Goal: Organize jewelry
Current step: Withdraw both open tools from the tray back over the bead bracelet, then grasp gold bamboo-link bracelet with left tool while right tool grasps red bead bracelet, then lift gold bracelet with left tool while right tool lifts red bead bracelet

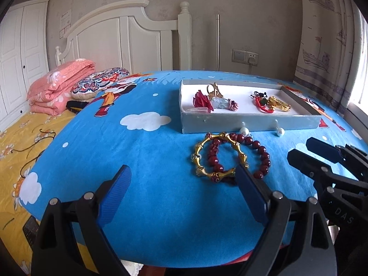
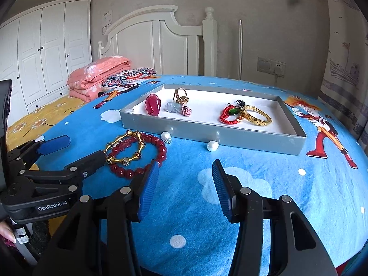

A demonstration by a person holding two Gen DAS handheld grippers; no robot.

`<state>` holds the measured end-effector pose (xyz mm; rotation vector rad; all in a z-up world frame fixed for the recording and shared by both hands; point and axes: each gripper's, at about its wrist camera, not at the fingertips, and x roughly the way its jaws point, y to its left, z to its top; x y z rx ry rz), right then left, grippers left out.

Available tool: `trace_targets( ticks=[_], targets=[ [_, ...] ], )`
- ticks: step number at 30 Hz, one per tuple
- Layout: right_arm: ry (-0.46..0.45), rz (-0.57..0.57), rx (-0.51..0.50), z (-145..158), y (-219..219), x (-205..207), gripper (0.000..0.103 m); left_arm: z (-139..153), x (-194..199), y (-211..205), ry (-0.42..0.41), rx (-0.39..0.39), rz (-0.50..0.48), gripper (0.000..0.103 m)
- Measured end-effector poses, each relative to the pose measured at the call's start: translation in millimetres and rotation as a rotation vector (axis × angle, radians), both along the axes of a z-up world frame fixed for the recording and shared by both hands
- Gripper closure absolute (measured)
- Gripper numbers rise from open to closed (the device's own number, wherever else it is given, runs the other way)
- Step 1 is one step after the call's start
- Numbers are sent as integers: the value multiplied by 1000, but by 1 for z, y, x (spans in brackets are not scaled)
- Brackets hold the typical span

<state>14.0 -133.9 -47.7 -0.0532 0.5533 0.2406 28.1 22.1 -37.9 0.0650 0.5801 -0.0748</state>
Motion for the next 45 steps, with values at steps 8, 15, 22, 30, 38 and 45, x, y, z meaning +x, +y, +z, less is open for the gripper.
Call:
trace_targets(
  ticks=[8, 15, 22, 30, 38, 45],
  targets=[
    [-1, -36, 30, 1, -12, -2, 56, 3, 3, -20, -6, -11, -113, 33],
    [4, -59, 45, 0, -25, -1, 56, -7, 16, -32, 34, -25, -106, 63],
    [7, -29, 31, -2, -15, -1, 56, 3, 7, -18, -19, -57, -87, 93],
    [37, 37, 12, -3, 13, 9, 56, 17, 6, 6, -60, -78, -4, 93],
    [93, -16, -23, -6, 41, 32, 56, 6, 2, 25, -28, -89, 23, 93],
    [101, -39, -83, -10, 49, 38, 91, 2, -2, 23, -30, -83, 1, 93]
  ],
)
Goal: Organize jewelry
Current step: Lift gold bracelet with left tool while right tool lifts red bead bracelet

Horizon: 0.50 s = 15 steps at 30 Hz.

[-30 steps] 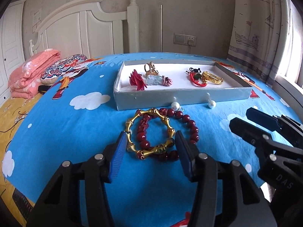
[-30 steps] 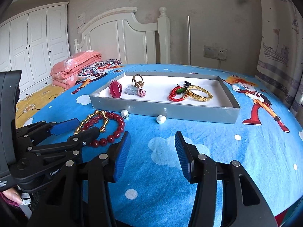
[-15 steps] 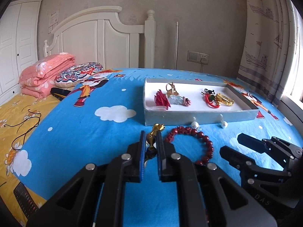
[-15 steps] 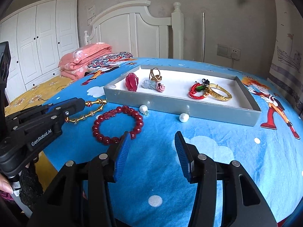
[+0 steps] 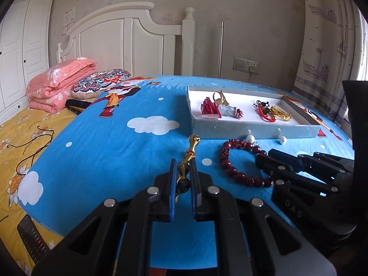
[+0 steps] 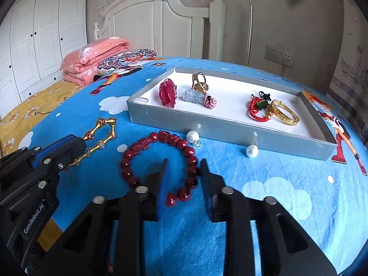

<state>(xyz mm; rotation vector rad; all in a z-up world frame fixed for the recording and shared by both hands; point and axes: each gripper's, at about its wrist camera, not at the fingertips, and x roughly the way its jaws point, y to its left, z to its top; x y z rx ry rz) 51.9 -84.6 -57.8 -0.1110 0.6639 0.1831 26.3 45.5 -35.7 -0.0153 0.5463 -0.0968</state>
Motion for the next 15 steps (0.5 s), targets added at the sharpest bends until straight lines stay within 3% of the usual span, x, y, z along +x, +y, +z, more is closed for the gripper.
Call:
trace_targets(
  ticks=[8, 12, 15],
  targets=[
    [-24, -108, -84, -1, -60, -16, 91, -2, 4, -23, 16, 2, -50, 93],
    [-17, -121, -17, 3, -87, -22, 78, -3, 3, -39, 17, 18, -83, 93],
    [-30, -108, 31, 8, -85, -26, 78, -1, 2, -45, 11, 29, -91, 93]
  ],
)
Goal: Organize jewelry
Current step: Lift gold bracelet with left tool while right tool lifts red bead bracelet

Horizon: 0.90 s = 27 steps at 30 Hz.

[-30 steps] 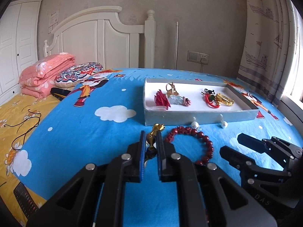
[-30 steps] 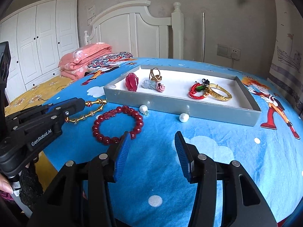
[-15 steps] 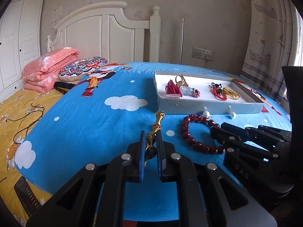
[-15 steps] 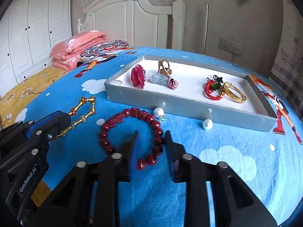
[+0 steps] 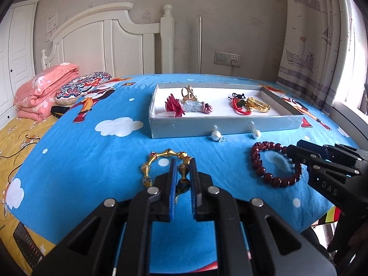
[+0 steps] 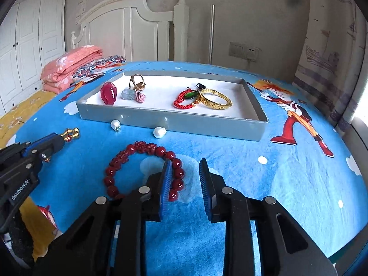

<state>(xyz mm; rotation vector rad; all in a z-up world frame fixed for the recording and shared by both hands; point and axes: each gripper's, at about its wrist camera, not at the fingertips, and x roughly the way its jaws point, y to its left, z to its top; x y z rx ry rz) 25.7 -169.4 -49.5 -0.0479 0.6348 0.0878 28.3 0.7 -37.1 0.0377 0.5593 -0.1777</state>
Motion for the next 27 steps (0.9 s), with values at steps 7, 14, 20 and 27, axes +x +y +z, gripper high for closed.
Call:
trace_targets(
  ticks=[7, 14, 20, 27],
  targets=[
    [-7, 113, 1, 8, 43, 3, 78, -4, 0, 9, 17, -1, 17, 93],
    [65, 96, -17, -6, 59, 22, 78, -7, -1, 13, 22, -7, 14, 93],
    [46, 147, -27, -7, 52, 11, 92, -7, 0, 12, 27, -8, 17, 93],
    [-19, 155, -57, -1, 27, -24, 93, -4, -1, 3, 25, -12, 2, 93]
  ],
)
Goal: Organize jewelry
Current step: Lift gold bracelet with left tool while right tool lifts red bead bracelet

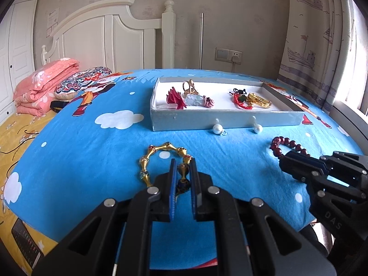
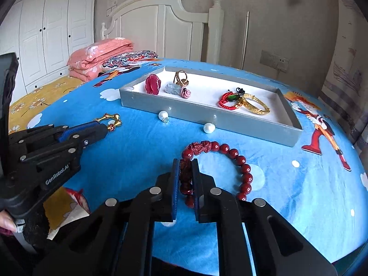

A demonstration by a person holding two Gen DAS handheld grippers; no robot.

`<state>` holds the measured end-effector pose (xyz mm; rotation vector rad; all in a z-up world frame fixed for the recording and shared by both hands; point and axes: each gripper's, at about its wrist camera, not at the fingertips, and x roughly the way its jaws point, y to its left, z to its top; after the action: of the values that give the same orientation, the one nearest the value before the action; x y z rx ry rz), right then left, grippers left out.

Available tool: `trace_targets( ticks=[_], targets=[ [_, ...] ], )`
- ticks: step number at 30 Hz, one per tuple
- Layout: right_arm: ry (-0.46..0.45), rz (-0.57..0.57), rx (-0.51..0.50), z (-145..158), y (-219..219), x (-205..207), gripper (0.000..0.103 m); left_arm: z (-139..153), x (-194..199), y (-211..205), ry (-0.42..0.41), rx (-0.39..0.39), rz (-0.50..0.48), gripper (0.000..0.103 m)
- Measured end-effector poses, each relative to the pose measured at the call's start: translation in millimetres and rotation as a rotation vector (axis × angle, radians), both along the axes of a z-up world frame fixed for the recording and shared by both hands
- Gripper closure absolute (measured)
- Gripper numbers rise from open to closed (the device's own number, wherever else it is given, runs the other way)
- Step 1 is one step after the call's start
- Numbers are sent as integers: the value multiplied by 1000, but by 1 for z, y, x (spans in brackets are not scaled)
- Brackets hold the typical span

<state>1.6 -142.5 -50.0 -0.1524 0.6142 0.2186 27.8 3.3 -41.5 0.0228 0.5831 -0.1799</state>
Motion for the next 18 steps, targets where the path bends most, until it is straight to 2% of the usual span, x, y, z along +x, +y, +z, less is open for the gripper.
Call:
trace_targets(
  ticks=[6, 13, 18],
  targets=[
    [-42, -31, 9, 6, -10, -9, 93, 8, -9, -8, -39, 19, -14, 93],
    [-141, -58, 52, 25, -18, -23, 93, 23, -20, -11, -92, 29, -8, 93],
    [-165, -71, 72, 33, -23, -28, 93, 36, -21, -14, -109, 11, 14, 93]
  ],
)
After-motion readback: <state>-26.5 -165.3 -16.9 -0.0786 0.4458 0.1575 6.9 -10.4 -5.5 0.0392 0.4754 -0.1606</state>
